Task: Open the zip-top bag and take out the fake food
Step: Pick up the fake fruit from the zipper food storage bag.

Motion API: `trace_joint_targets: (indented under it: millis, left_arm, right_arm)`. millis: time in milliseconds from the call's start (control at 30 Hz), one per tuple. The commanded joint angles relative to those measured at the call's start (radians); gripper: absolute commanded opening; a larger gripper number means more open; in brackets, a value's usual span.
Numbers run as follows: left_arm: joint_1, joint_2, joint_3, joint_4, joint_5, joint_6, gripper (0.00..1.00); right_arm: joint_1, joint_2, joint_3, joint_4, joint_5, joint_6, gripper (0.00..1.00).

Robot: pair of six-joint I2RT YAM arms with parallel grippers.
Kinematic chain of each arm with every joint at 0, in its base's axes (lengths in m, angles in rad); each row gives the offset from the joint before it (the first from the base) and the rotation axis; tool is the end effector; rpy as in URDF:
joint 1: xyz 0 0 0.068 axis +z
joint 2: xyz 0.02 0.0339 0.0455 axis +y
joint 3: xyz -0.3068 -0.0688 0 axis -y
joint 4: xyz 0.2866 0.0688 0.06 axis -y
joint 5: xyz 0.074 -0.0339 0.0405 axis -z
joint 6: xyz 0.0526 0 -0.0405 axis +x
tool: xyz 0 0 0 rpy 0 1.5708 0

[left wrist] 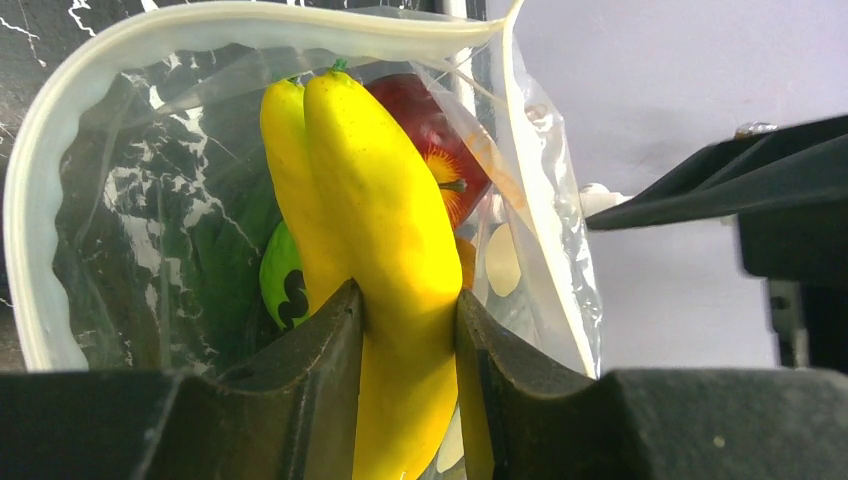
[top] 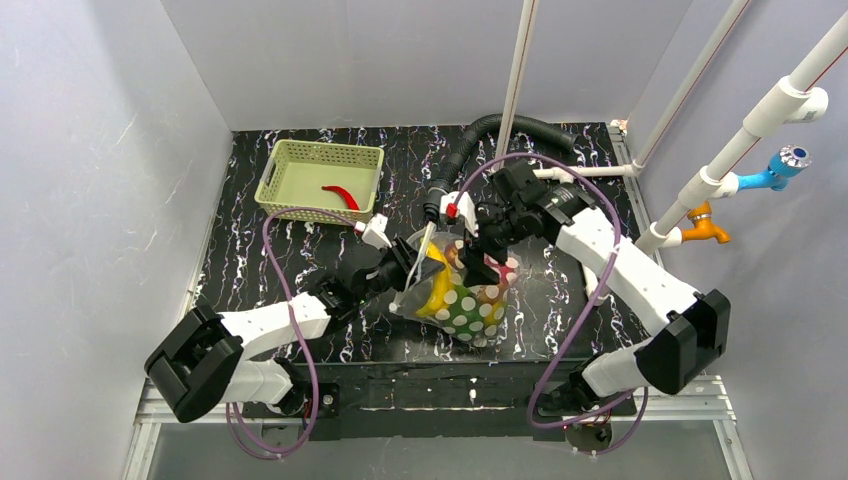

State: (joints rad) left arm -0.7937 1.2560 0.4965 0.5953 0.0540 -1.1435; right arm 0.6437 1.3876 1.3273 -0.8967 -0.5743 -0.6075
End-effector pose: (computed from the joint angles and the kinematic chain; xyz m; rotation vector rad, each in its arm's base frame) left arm 0.2076 -0.2151 0.2307 -0.2992 1.9534 -1.4108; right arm 0.2403 0.2160 0.3612 -1.6175 1.8482 0.7361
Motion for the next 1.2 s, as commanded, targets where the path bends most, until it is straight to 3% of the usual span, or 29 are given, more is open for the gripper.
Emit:
trace_joint_targets:
  millis: [0, 167, 233, 367, 733, 833, 1033, 1100, 1167]
  left_arm:
    - [0.007, -0.009, 0.043, -0.013, 0.045, 0.085, 0.00]
    - [0.008, 0.007, 0.051, -0.019, 0.090, 0.134, 0.00]
    - [0.008, 0.017, 0.051, -0.014, 0.107, 0.141, 0.00]
    - [0.008, 0.038, 0.062, -0.011, 0.133, 0.149, 0.00]
    - [0.009, 0.048, 0.070, 0.014, 0.171, 0.143, 0.00]
    - [0.009, 0.037, 0.065, 0.009, 0.165, 0.145, 0.00]
    - [0.010, 0.003, 0.049, -0.006, 0.144, 0.147, 0.00]
    - [0.011, -0.013, 0.045, -0.015, 0.136, 0.142, 0.00]
    - [0.011, -0.039, 0.040, -0.036, 0.119, 0.138, 0.00]
  right_arm:
    - [0.010, 0.066, 0.197, -0.192, -0.098, -0.313, 0.98]
    - [0.013, 0.159, 0.330, -0.346, -0.161, -0.734, 0.98]
    - [0.016, 0.216, 0.402, -0.395, -0.187, -0.814, 0.98]
    - [0.053, 0.303, 0.452, -0.385, -0.135, -0.842, 0.97]
    - [0.068, 0.424, 0.498, -0.332, -0.081, -0.784, 0.78]
    - [0.068, 0.430, 0.503, -0.341, -0.099, -0.784, 0.65]
    - [0.067, 0.411, 0.486, -0.374, -0.122, -0.800, 0.13]
    - [0.067, 0.397, 0.478, -0.383, -0.126, -0.802, 0.01]
    - [0.064, 0.374, 0.462, -0.387, -0.134, -0.805, 0.01]
